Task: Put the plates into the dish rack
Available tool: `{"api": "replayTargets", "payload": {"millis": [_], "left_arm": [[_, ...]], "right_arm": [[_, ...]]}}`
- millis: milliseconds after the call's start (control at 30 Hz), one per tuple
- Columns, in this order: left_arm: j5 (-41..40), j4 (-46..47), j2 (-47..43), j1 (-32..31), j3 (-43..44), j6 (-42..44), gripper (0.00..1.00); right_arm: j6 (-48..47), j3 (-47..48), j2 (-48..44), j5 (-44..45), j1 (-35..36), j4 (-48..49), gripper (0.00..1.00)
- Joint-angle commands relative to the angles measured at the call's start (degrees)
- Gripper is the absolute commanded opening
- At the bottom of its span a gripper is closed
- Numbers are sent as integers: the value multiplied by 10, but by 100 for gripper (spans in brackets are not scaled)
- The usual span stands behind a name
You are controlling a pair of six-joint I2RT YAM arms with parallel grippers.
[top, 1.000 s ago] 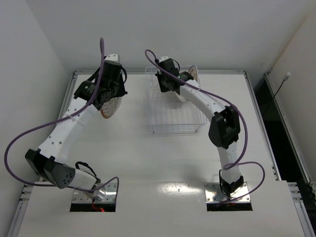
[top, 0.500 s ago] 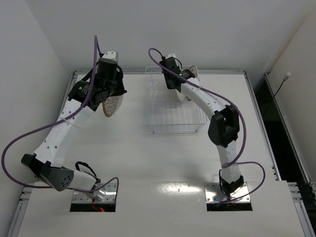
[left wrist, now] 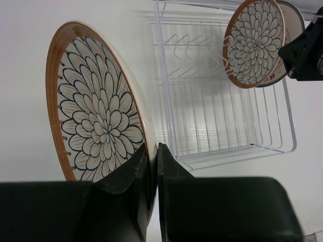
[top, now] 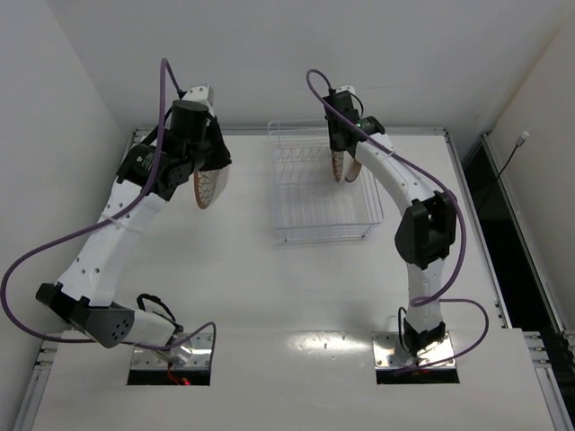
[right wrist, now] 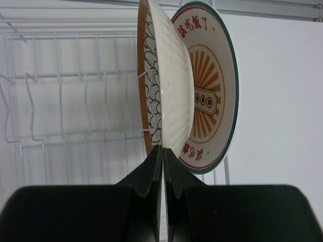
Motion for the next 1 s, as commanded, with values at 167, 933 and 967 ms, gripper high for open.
{"api": "replayTargets", "payload": {"millis": [167, 933, 967], "left_arm": [[46, 129, -36, 4, 17, -9, 0], [82, 441, 127, -83, 30, -100, 0], [82, 458, 134, -91, 30, -115, 0]], "right_arm": [[7, -34, -68, 23, -21, 6, 0], [83, -277, -320, -150, -27, 75, 0], [88, -294, -351, -150, -27, 80, 0]]}}
